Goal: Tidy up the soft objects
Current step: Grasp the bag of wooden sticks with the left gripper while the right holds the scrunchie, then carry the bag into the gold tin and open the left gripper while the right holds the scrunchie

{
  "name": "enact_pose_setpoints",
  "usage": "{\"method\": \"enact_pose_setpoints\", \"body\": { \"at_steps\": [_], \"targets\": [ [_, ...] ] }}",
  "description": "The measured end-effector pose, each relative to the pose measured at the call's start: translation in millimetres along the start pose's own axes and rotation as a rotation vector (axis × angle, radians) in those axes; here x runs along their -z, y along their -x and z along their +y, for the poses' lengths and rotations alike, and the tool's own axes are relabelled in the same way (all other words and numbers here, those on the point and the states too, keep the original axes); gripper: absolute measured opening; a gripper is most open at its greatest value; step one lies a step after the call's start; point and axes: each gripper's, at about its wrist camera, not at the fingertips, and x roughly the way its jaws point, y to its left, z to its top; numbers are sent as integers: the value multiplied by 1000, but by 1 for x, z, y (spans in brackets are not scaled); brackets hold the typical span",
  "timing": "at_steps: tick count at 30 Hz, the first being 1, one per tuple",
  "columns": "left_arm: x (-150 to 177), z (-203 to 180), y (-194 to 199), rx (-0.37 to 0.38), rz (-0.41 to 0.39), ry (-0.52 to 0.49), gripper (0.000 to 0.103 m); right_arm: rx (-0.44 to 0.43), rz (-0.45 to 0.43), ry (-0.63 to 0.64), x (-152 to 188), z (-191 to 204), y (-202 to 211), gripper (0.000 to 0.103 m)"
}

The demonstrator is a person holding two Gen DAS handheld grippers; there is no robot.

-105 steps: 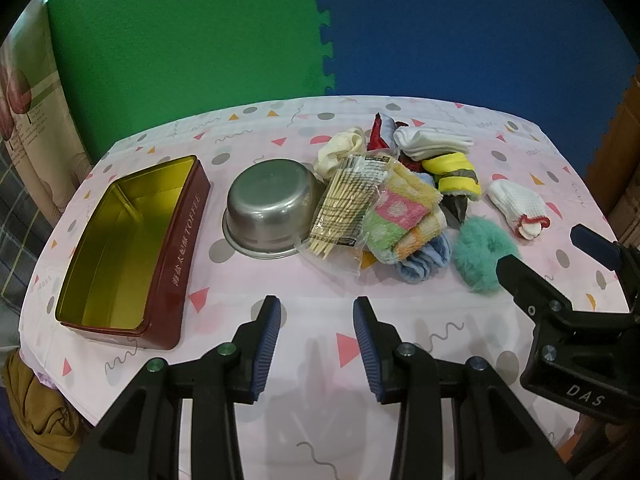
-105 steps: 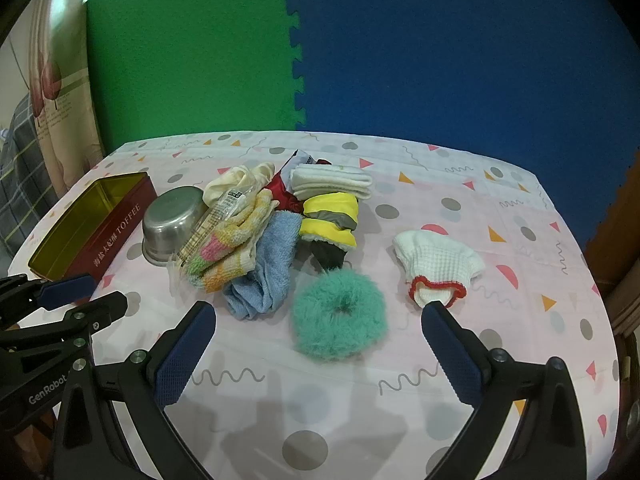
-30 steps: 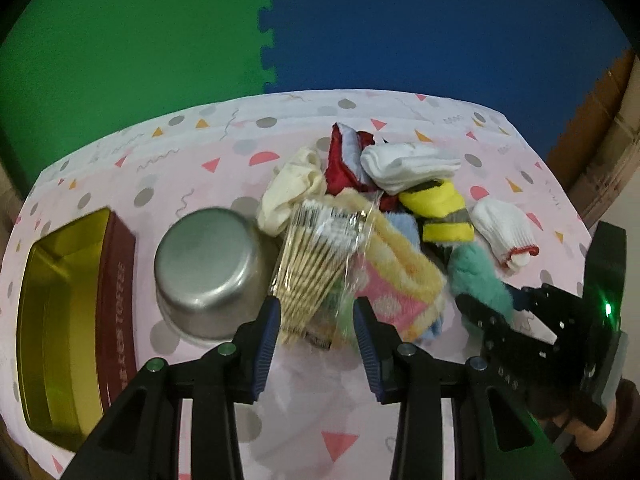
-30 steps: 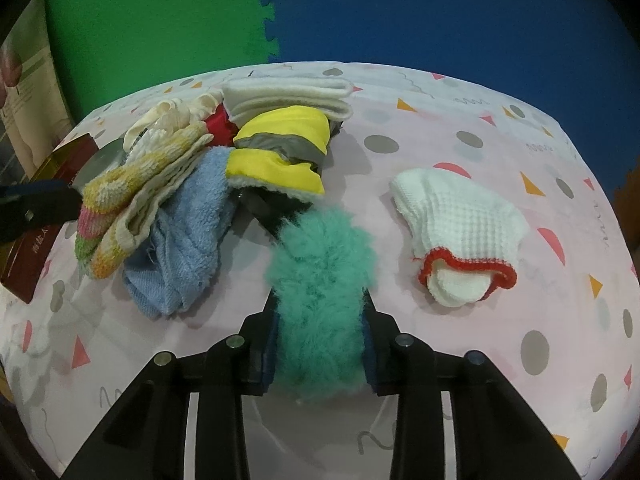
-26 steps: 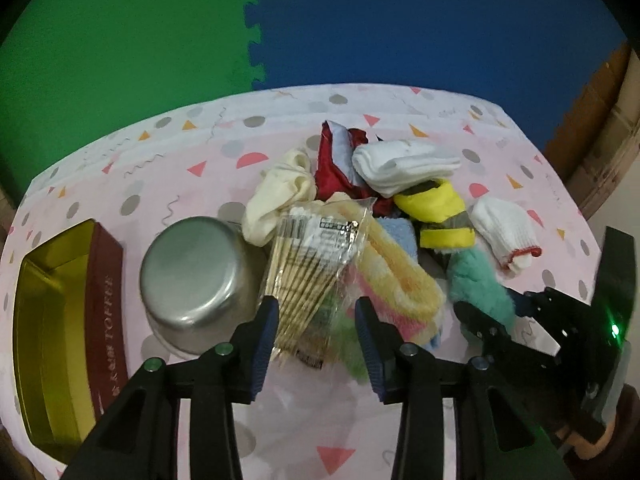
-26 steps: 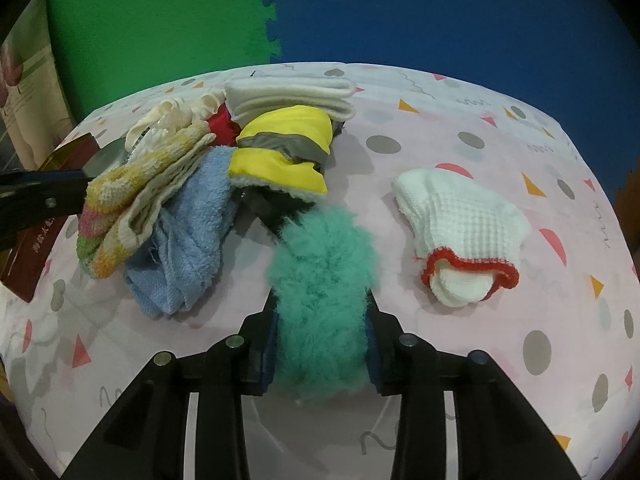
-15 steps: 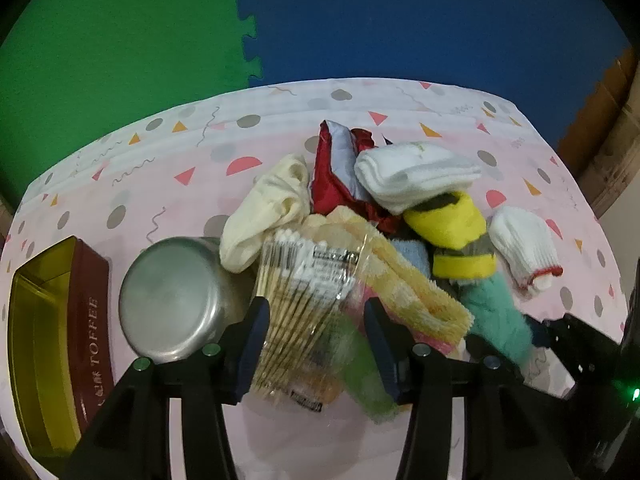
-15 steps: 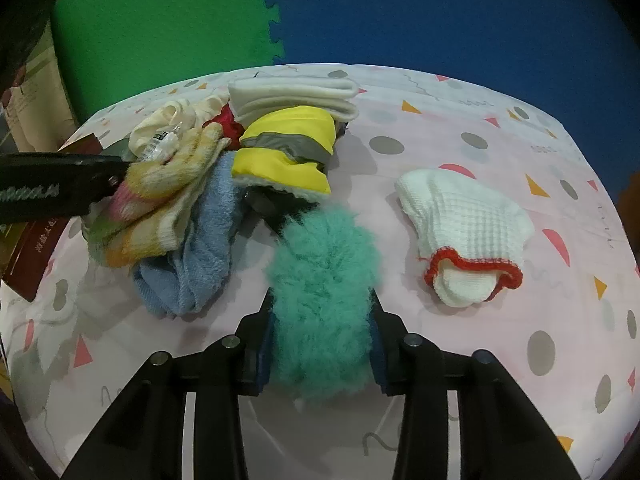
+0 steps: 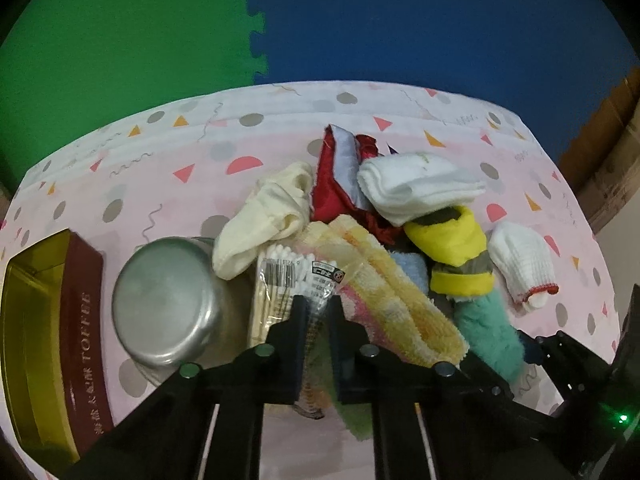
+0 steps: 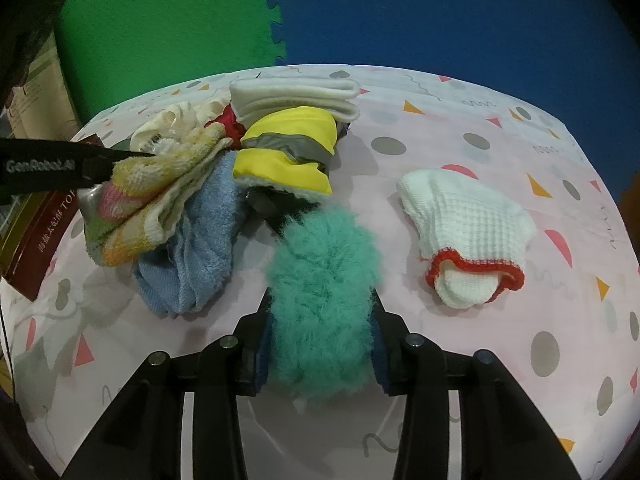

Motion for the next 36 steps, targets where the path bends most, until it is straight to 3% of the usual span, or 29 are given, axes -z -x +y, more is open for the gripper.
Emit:
{"method": "enact_pose_setpoints", "body": {
  "at_steps": [20, 28, 36],
  "targets": [
    [11, 10, 81, 29, -98, 23, 5, 20, -10, 20, 0, 3, -3, 40],
    [14, 54, 116, -71, -144, 55, 5, 27, -14, 28, 1, 4, -3, 40],
    [24, 138, 121, -219, -130, 166, 5, 33, -19, 36, 2, 4, -1, 40]
  ]
}}
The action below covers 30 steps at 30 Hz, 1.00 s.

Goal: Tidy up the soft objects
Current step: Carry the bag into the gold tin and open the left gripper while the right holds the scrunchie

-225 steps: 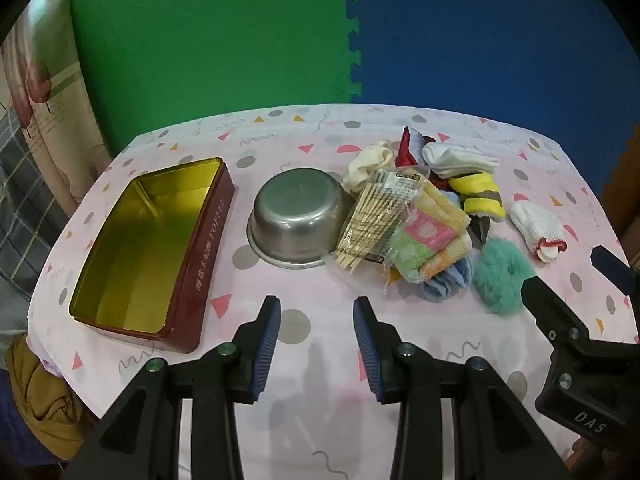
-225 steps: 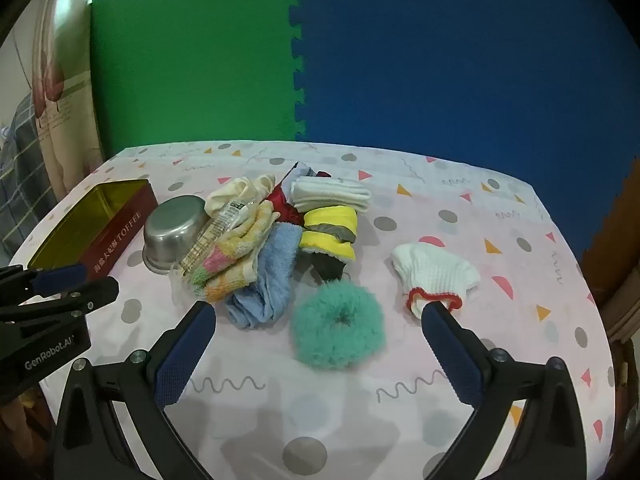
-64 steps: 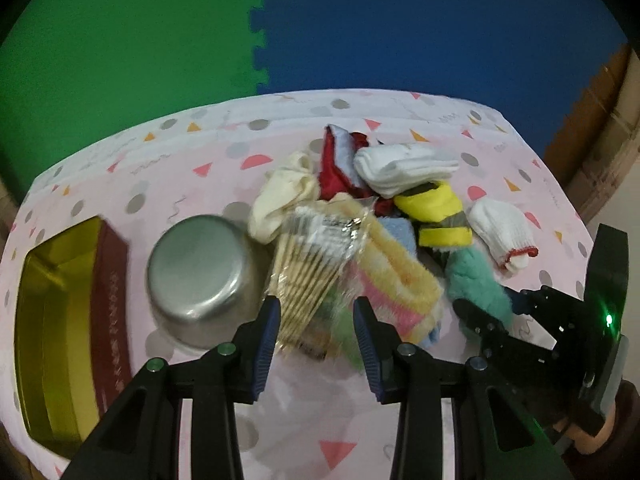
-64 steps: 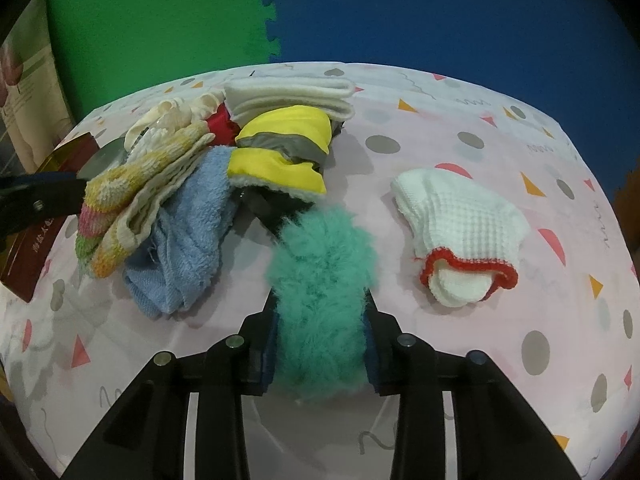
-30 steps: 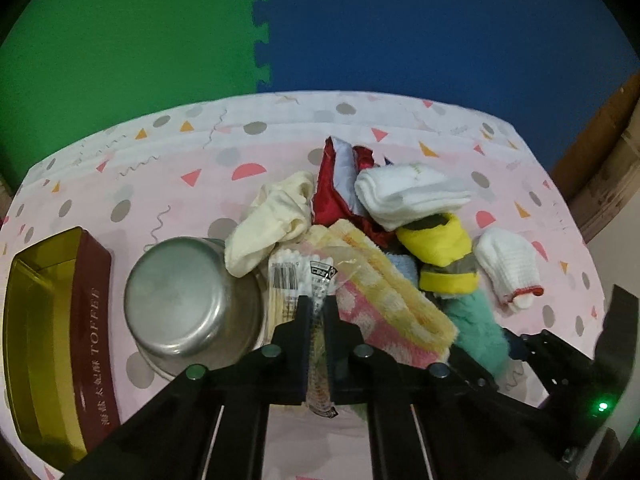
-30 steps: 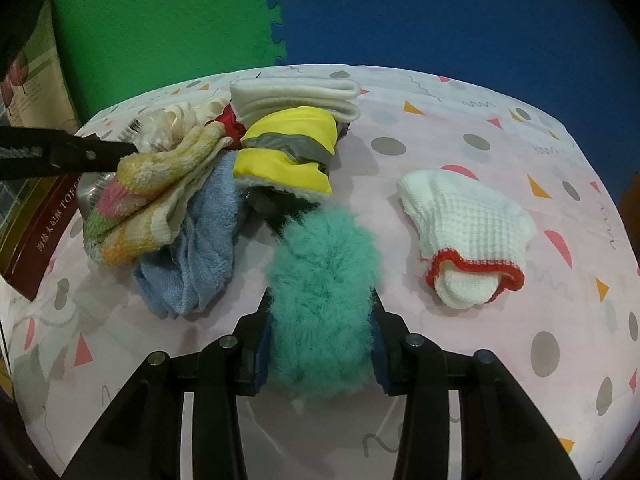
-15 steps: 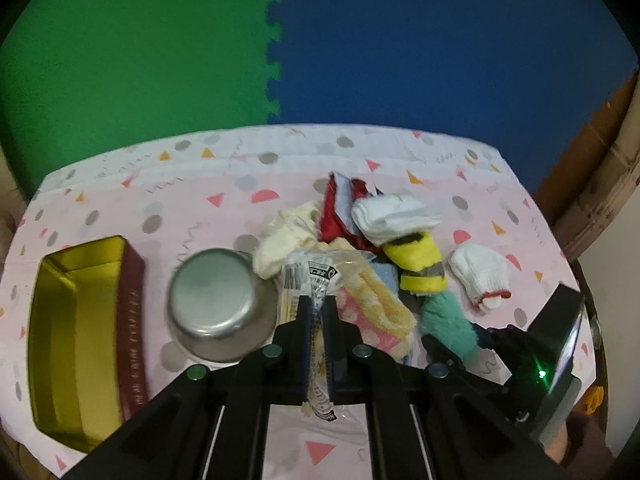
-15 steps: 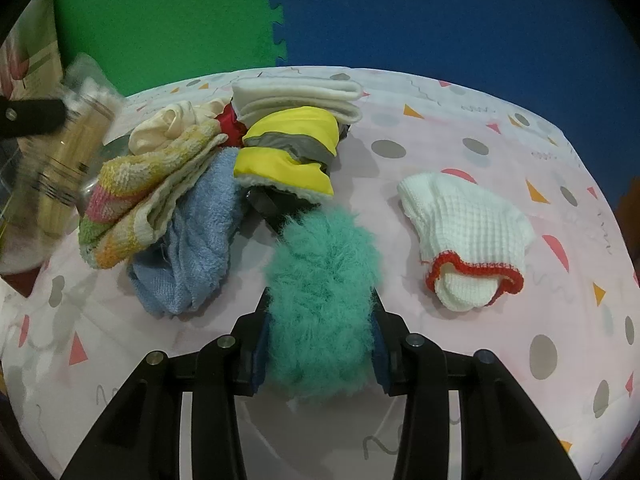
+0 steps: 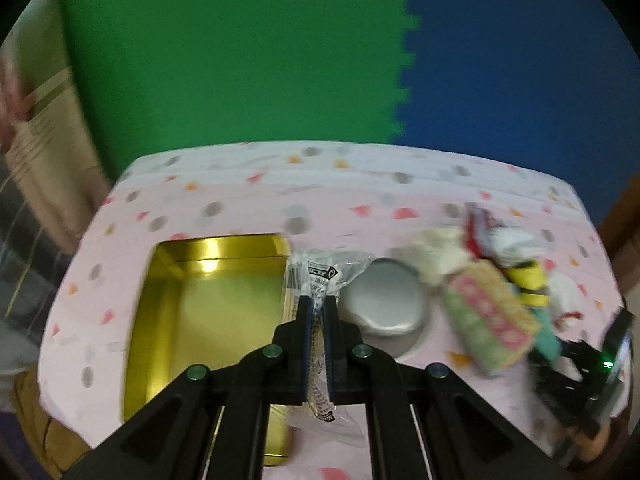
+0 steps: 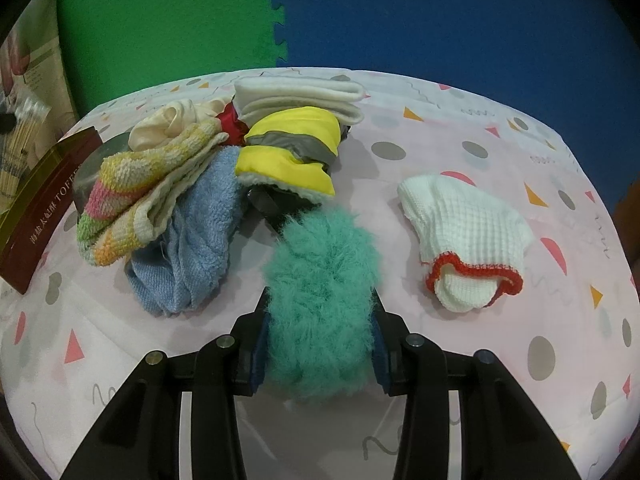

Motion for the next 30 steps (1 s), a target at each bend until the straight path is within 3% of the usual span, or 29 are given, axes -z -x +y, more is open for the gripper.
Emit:
{"method": "enact_pose_setpoints", "body": {
  "at_steps": [9, 21, 30],
  "targets": [
    [6, 88, -44, -131, 75, 94, 5, 13, -2, 7, 0, 2, 0, 40],
    [-5, 100, -84, -171, 102, 30, 5, 14, -3, 8, 0, 2, 1, 40],
    [-7, 115, -109, -190, 137, 59, 7, 15, -3, 8, 1, 2, 1, 40]
  ]
}}
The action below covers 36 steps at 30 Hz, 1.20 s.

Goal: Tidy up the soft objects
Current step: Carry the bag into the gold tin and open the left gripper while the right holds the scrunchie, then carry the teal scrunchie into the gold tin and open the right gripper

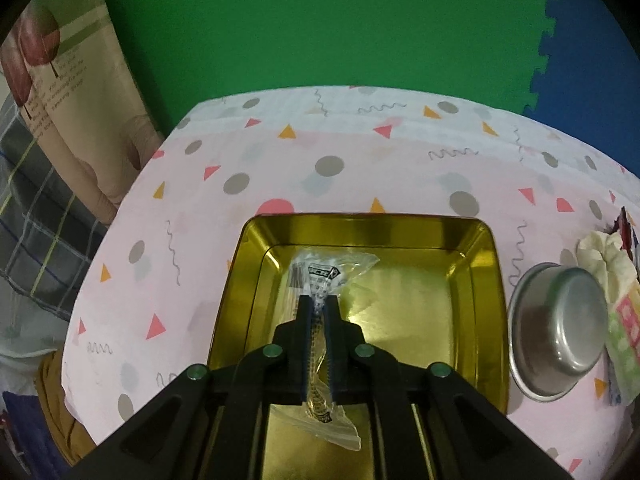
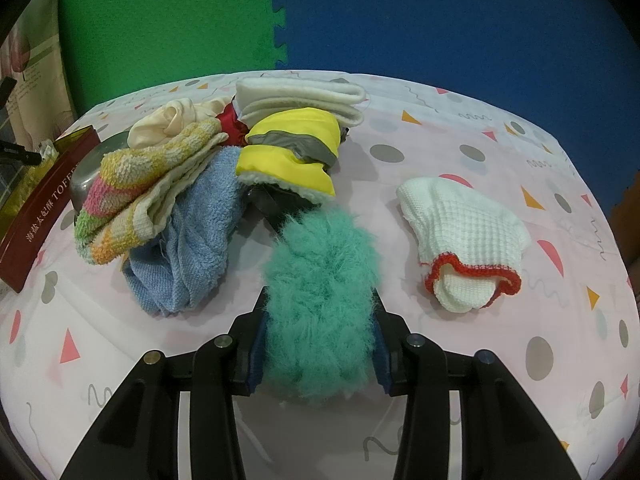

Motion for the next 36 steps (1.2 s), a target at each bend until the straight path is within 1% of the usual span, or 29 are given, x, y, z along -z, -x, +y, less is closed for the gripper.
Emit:
{"method": "enact_pose_setpoints", "body": {
  "at_steps": [3, 7, 9, 12, 15, 18, 21, 26, 27, 28, 31, 34, 36],
  "targets": [
    [0, 3, -3, -24, -2, 4, 8, 1, 0, 1, 0, 0, 0, 40],
    [0, 7, -3, -9, 5, 11, 11, 3, -1, 0, -1, -1, 0, 40],
    [0, 8, -2, -11, 6, 10, 18, 3, -1, 0, 0, -1, 0, 40],
    [2, 10, 4, 12, 7, 30, 19, 3, -1, 0, -1, -2, 0, 40],
    [8, 11, 17, 27, -10, 49, 19, 3, -1, 1, 0, -1, 0, 40],
    [21, 9, 36, 46, -39, 63, 19, 2, -1, 0, -1, -1, 0, 40],
    [35, 6, 49, 48, -51, 63, 19, 5, 3, 2, -1, -1, 0, 41],
    [67, 5, 67, 48, -66, 79, 19, 8, 19, -10, -2, -3, 2, 44],
    [73, 6, 69, 48, -68, 91, 19, 11, 22, -10, -2, -3, 2, 44],
    [79, 9, 71, 48, -71, 108, 19, 18, 22, -6, -2, -2, 3, 38],
    [92, 14, 76, 41, -73, 137, 19, 33, 26, 13, 0, 1, 5, 30],
    [101, 20, 76, 54, -66, 174, 19, 54, 31, 28, 0, 5, 8, 26],
    [105, 22, 75, 47, -62, 180, 19, 66, 33, 36, 1, 7, 10, 25]
  ]
}}
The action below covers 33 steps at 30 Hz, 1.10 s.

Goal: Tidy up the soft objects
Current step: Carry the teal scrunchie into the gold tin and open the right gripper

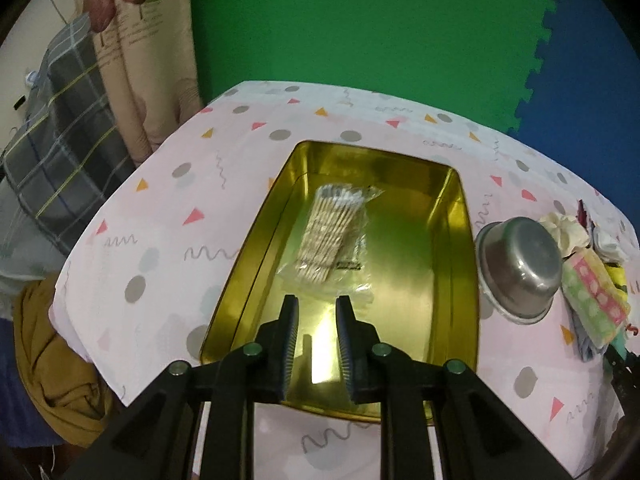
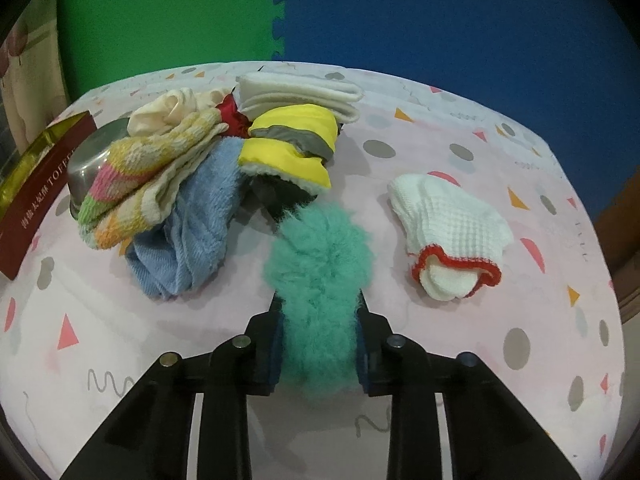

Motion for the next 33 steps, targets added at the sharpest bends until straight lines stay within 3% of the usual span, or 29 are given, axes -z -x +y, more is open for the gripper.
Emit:
{"method": "enact_pose_setpoints", "body": {
  "at_steps": [7, 15, 20, 23, 33],
  "targets": [
    [13, 19, 5, -13, -19, 35, 19, 33, -9, -20, 1, -3, 21, 25],
    [16, 44, 11, -27, -37, 99, 19, -2, -109, 11, -25, 19, 68, 25],
    [17, 57, 12, -42, -36, 135, 21, -85, -135, 89, -42, 63, 85, 25],
    [18, 61, 10, -53, -25, 146, 43, -149, -133, 144, -52, 96, 87, 25],
    [19, 67, 7, -88, -18, 146, 45, -331, -95, 296, -83, 217, 68, 26]
  ]
}}
